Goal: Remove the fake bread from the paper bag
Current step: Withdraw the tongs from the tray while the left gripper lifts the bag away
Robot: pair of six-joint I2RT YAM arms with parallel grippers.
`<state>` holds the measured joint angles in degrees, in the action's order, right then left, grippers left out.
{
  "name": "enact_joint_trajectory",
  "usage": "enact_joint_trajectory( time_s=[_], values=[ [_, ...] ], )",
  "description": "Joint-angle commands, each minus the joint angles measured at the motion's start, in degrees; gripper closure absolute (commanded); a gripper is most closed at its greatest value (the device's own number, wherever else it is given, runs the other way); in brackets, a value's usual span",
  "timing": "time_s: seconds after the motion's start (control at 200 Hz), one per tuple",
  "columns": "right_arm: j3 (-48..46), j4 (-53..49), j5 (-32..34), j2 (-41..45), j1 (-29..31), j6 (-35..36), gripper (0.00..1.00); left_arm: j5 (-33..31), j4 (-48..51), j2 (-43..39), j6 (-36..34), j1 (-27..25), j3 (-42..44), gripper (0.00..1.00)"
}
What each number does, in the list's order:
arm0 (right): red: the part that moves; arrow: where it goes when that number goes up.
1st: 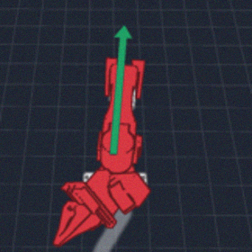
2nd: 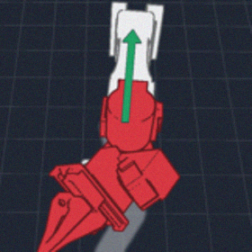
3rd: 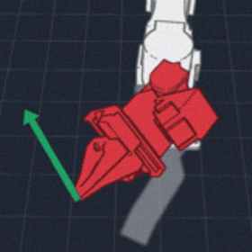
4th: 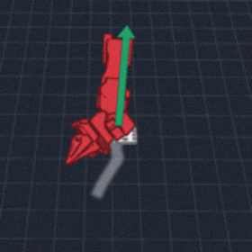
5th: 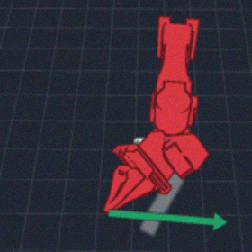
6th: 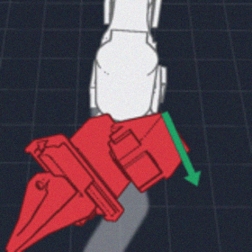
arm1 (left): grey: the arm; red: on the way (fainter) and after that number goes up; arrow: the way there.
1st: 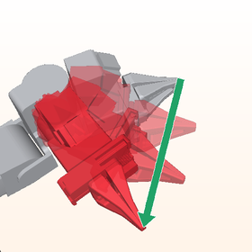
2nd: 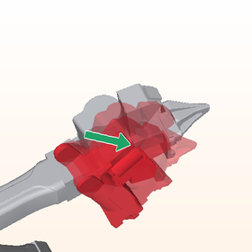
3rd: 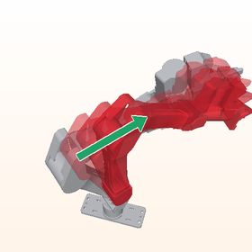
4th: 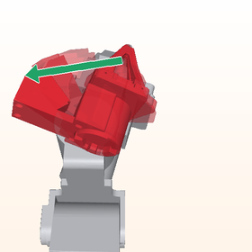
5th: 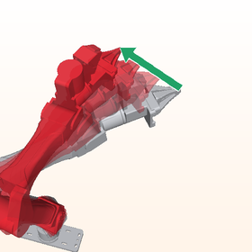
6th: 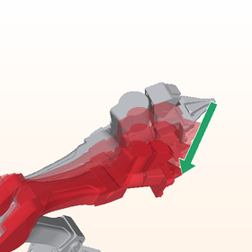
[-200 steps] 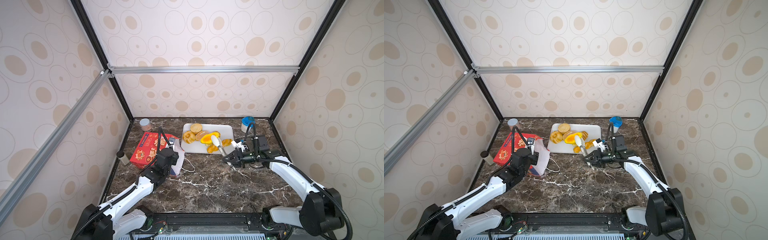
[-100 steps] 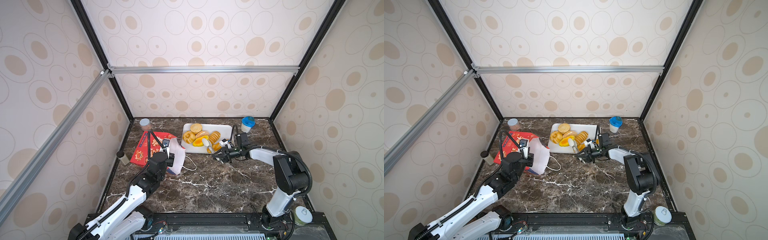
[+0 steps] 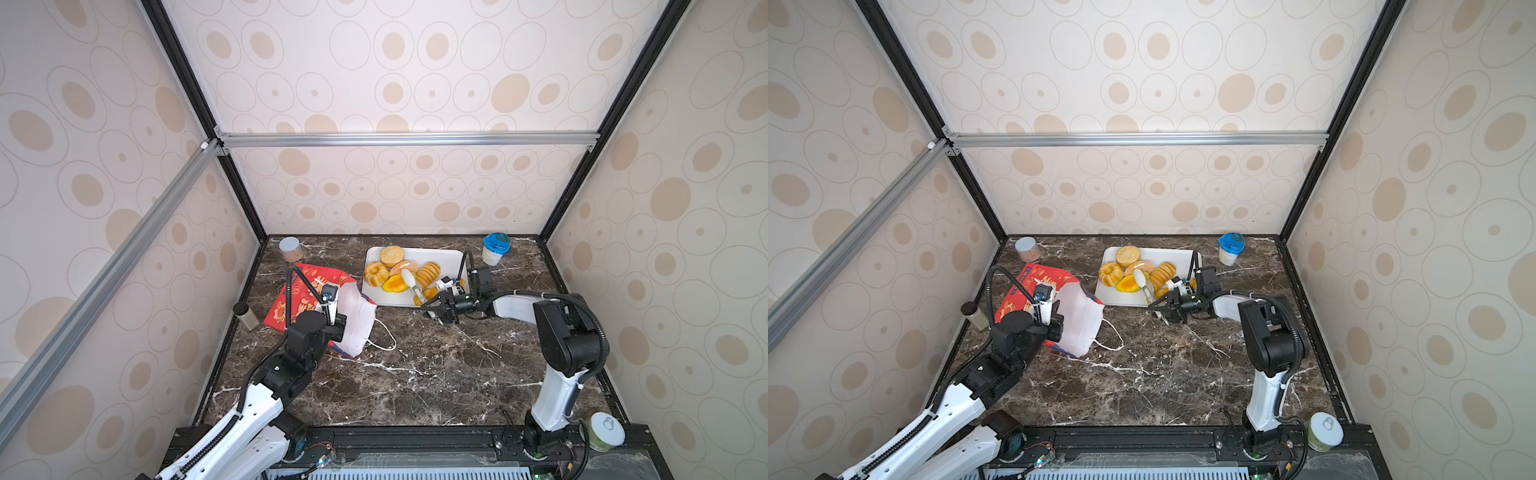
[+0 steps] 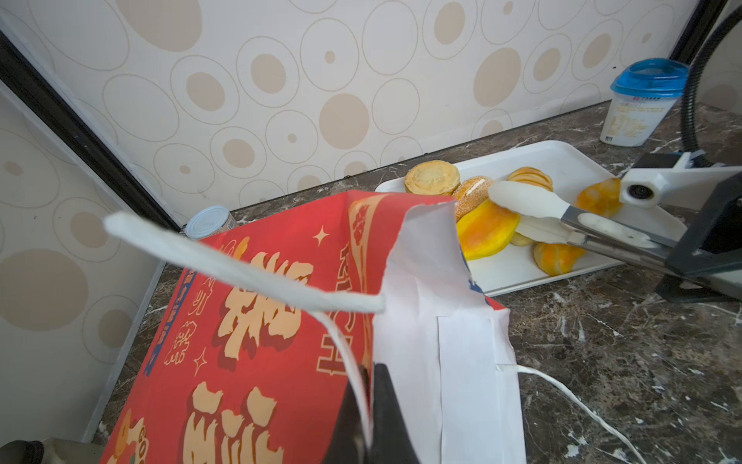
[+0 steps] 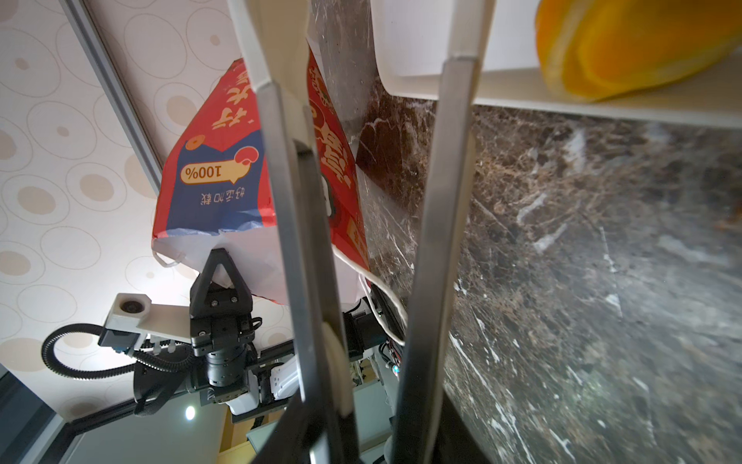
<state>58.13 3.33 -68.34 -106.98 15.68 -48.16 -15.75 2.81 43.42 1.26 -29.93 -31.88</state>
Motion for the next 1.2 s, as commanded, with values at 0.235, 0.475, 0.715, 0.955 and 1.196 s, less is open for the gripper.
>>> enact_joint_trajectory(
  time_s=[0.235, 0.475, 0.715, 0.955, 1.196],
  values=[
    [-0.41, -16.79, 3.52, 10.14, -0.99, 11.60, 0.59, 2.25, 1.77, 3.74, -2.37, 0.47, -7.56, 1.00],
    [2.65, -32.65, 8.09, 13.06, -1.44, 21.56, 0.59, 1.86, 2.03, 4.68, -2.93, 0.41, -8.24, 1.00],
    [4.57, -34.37, 11.44, 14.12, -2.06, 22.25, 0.60, 1.51, 2.10, 4.99, -3.64, 0.73, -9.08, 1.00],
    [7.30, -37.66, 13.05, 15.07, -2.15, 23.75, 0.61, 1.71, 2.11, 4.25, -2.41, 1.00, -9.08, 1.00],
    [10.36, -41.66, 15.19, 19.94, -4.11, 24.97, 0.63, 4.04, 2.41, 7.65, -1.14, 2.99, -13.34, 1.00]
  ],
)
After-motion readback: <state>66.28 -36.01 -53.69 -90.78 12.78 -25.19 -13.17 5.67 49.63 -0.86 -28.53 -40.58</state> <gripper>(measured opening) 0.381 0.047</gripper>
